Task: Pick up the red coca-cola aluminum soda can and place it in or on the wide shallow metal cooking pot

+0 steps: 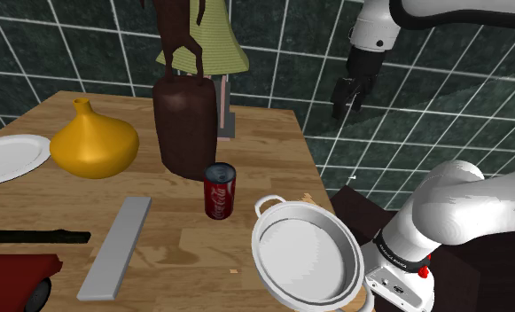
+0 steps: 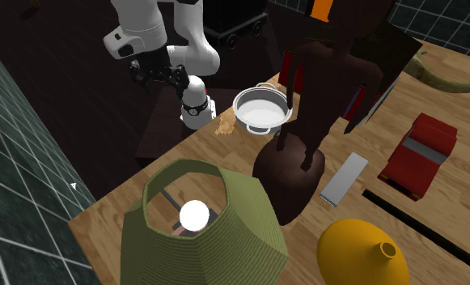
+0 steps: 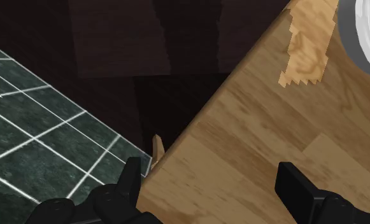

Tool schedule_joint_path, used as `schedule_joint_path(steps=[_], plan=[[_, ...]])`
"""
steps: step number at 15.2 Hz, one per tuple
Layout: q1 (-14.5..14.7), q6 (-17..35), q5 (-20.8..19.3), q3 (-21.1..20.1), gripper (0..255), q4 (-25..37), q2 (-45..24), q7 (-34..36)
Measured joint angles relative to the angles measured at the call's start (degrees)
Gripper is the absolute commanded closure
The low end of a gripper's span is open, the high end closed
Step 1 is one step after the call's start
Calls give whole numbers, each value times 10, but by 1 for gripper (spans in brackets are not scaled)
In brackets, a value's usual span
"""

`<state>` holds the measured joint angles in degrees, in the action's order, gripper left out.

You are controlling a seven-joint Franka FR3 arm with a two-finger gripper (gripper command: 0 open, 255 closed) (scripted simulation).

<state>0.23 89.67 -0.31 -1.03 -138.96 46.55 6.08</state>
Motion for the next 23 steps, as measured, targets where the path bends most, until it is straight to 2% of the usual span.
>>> schedule_joint_path(steps=[4,14,23], plan=[[11,16,18,-22,0,2,-17,21],[57,83,88,-136,0,48,-116,129],[77,146,101,-234,0,132,-246,225]])
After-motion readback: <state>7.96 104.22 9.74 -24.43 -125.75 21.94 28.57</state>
